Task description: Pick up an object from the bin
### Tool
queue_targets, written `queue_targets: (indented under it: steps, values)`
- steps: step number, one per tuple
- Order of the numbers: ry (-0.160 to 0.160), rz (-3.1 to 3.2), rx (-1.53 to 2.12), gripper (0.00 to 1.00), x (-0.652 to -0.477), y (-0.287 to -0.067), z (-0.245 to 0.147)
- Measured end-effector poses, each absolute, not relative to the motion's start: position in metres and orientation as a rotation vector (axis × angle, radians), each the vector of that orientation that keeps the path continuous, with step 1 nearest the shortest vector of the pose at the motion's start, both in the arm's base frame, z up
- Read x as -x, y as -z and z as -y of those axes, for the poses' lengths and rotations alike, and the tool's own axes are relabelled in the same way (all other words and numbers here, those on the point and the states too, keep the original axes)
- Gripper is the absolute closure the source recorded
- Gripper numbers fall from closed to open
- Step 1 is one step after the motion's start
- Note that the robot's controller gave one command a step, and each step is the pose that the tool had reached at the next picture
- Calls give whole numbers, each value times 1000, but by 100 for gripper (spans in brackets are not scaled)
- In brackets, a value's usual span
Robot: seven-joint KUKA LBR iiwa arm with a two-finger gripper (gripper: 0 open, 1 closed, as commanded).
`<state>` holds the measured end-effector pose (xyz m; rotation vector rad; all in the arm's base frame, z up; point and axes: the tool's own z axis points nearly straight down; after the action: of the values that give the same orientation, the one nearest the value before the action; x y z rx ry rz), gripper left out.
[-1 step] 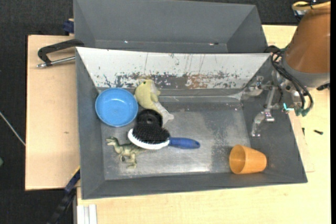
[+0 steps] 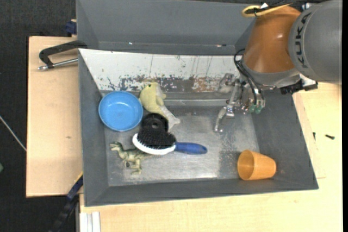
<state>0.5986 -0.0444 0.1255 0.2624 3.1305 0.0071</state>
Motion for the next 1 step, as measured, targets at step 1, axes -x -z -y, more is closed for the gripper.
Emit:
queue_targets:
  steps: [1]
  values:
    - [-5,-3140,146,0,-599,-101,-45]
